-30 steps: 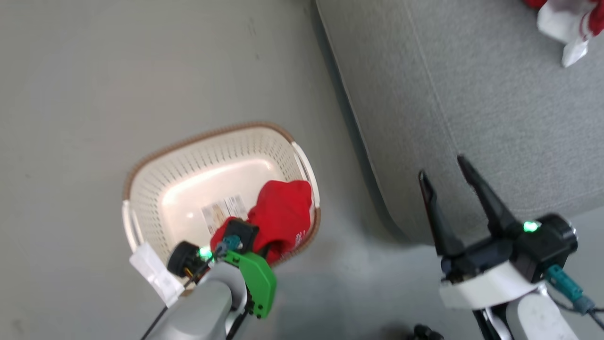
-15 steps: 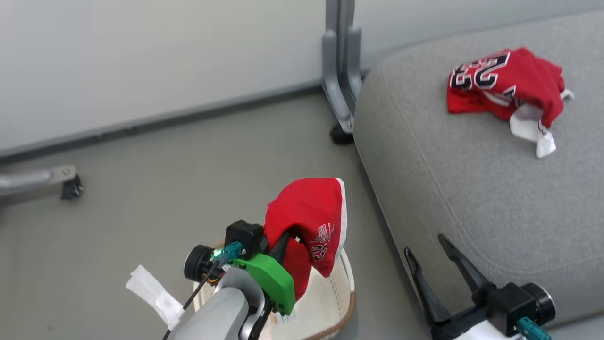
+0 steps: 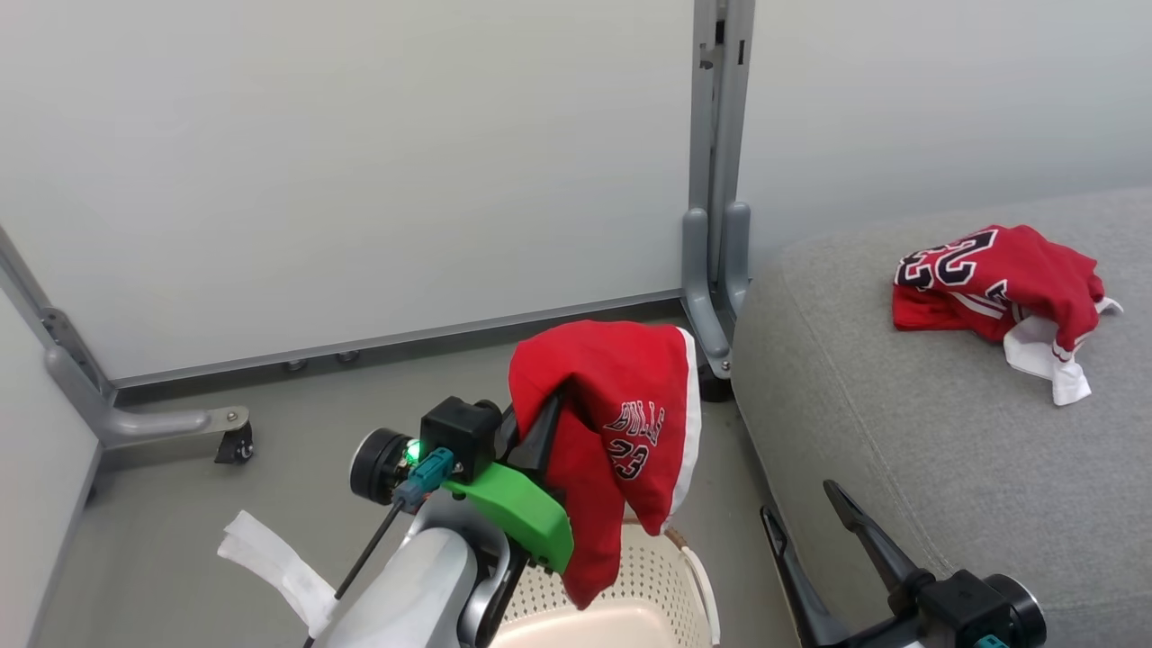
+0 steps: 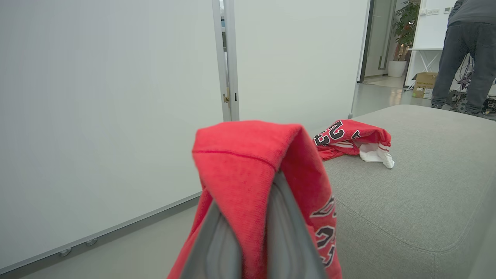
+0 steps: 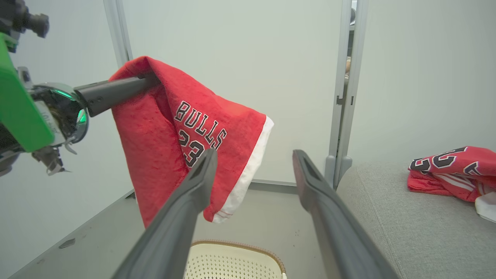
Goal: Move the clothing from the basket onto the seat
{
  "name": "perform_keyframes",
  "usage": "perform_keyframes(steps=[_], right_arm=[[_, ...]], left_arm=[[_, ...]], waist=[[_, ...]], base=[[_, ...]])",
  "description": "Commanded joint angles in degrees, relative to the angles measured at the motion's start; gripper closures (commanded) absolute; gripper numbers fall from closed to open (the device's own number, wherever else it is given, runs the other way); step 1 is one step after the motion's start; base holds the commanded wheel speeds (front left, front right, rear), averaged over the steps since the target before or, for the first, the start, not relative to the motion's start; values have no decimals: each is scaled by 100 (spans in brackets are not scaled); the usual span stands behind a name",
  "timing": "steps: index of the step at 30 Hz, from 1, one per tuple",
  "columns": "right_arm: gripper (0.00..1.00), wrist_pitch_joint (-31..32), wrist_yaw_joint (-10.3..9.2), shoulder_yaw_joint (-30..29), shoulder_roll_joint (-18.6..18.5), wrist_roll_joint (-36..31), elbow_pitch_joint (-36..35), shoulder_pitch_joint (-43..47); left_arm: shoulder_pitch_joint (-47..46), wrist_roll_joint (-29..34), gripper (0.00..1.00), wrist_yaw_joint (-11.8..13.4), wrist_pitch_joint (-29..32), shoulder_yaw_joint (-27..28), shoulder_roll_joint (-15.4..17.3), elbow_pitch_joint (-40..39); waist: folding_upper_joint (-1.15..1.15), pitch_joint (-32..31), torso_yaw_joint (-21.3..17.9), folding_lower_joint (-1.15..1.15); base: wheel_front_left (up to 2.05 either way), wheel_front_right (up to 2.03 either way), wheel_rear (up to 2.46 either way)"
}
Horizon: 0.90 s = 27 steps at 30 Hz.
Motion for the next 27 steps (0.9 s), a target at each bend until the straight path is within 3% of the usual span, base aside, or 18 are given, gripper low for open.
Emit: perform_keyframes(steps=[1, 12, 27], right_arm=[[0, -18, -6, 13, 3, -29, -23, 89], [0, -19, -6, 34, 207, -216, -36, -378], [0, -19, -6, 136, 258, -528, 1217, -1008]], left_arm=[[85, 28, 100, -16, -3, -1, 15, -59], [-92, -64, 100, -11, 143, -490, 13, -279], [-248, -338, 100, 162, 631, -1557, 15, -1140]], waist=[[0, -54, 83, 1], [0, 102, 112, 1], [0, 241, 228, 1]], base=[[0, 0, 0], [0, 0, 0], [0, 0, 0]])
